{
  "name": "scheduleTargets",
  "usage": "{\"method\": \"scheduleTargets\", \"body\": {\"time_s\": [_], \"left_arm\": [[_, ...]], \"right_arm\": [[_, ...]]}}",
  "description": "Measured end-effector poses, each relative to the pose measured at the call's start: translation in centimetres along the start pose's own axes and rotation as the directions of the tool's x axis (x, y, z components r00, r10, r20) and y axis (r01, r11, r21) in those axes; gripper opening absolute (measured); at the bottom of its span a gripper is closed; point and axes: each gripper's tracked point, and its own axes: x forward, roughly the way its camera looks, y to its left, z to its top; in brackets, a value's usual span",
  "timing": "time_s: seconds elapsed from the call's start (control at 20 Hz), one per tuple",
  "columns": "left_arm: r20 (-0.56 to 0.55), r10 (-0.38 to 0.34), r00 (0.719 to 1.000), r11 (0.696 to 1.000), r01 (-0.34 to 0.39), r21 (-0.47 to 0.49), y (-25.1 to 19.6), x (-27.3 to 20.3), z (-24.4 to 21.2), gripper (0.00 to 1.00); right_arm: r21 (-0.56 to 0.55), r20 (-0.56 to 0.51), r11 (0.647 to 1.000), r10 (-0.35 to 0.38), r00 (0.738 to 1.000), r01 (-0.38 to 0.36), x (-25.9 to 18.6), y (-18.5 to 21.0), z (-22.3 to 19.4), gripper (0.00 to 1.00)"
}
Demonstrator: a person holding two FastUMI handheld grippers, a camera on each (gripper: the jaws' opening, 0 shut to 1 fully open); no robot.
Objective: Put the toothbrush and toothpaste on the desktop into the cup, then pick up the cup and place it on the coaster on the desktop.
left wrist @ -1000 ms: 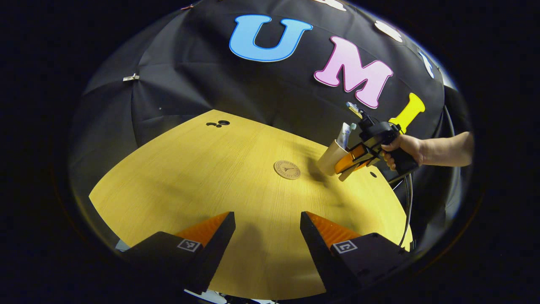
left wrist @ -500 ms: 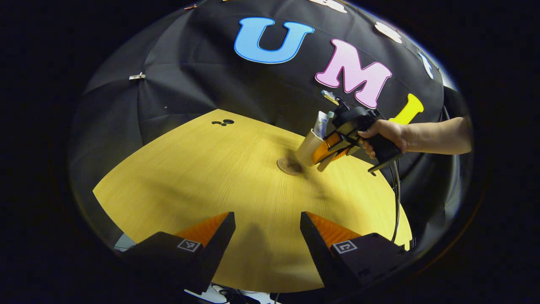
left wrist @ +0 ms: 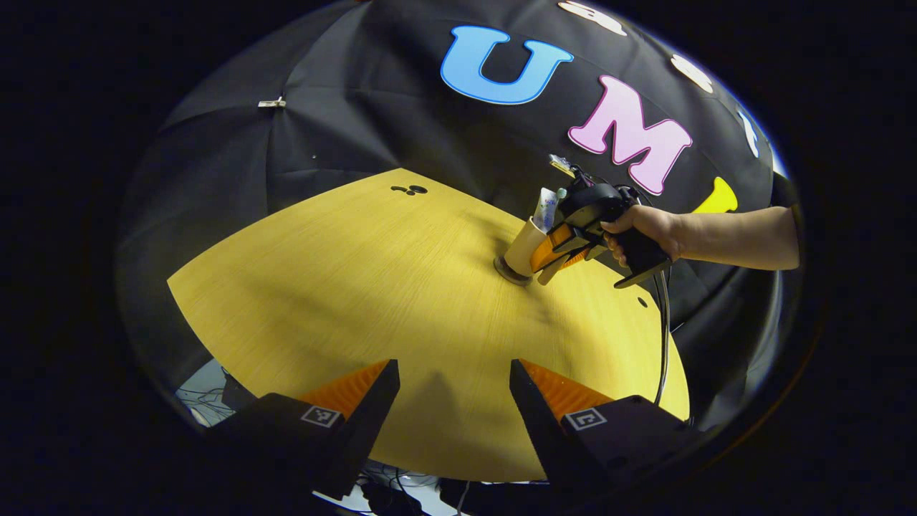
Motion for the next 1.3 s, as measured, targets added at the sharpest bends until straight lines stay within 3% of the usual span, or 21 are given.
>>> {"method": "scheduleTargets", "body": {"time_s": [0.2, 0.25, 0.3, 0.35, 0.6, 0.65, 0.8, 0.9, 1.0, 1.15, 1.3], "left_arm": [[-0.001, 0.021, 1.000, 1.000, -0.021, 0.015, 0.8, 0.0, 0.0, 0.98], [0.000, 0.021, 1.000, 1.000, -0.021, 0.011, 0.9, 0.0, 0.1, 0.98], [0.002, 0.021, 1.000, 1.000, -0.021, 0.009, 0.8, 0.1, 0.1, 0.98], [0.004, 0.019, 1.000, 1.000, -0.019, 0.009, 0.8, 0.1, 0.1, 0.97], [0.005, 0.010, 1.000, 0.999, -0.010, 0.037, 0.3, 0.1, 0.2, 0.98], [0.006, 0.007, 1.000, 0.999, -0.007, 0.042, 0.2, 0.1, 0.3, 0.98], [0.011, -0.003, 1.000, 0.998, 0.002, 0.061, -0.5, 0.2, 0.9, 0.98], [0.015, -0.017, 1.000, 0.997, 0.015, 0.071, -1.3, -0.1, 1.4, 0.98], [0.009, -0.038, 0.999, 0.996, 0.037, 0.082, -2.2, -0.3, 1.7, 0.98], [0.028, -0.057, 0.998, 0.993, 0.054, 0.106, -3.9, -0.7, 2.7, 0.98], [0.057, -0.058, 0.997, 0.989, 0.050, 0.137, -6.1, -0.8, 3.7, 0.98]], "right_arm": [[-0.017, -0.021, 1.000, -0.008, 1.000, 0.007, 0.4, 0.1, -0.3, 0.26], [-0.017, -0.028, 1.000, -0.013, 1.000, 0.013, 0.5, 0.2, -0.5, 0.20], [-0.009, -0.023, 1.000, -0.017, 1.000, 0.017, 0.3, 0.3, -0.3, 0.20], [-0.009, -0.032, 1.000, -0.020, 0.999, 0.020, 0.3, 0.3, -0.4, 0.26], [0.006, -0.020, 1.000, -0.017, 1.000, 0.018, -0.6, 0.2, -0.2, 0.31], [0.012, -0.005, 1.000, -0.012, 1.000, 0.012, -1.2, -0.1, 0.0, 0.27], [0.041, 0.038, 0.999, 0.005, 0.999, -0.006, -2.7, -0.3, 0.8, 0.71], [0.059, 0.060, 0.998, 0.013, 0.998, -0.016, -3.8, -0.6, 0.9, 0.90], [0.051, 0.102, 0.999, 0.009, 0.995, -0.014, -5.5, -1.1, 0.9, 1.00], [0.078, 0.195, 0.996, 0.024, 0.981, -0.039, -9.6, -1.8, 1.2, 0.99], [0.103, 0.375, 0.991, 0.040, 0.926, -0.084, -15.2, -2.5, 2.2, 0.99]]}}
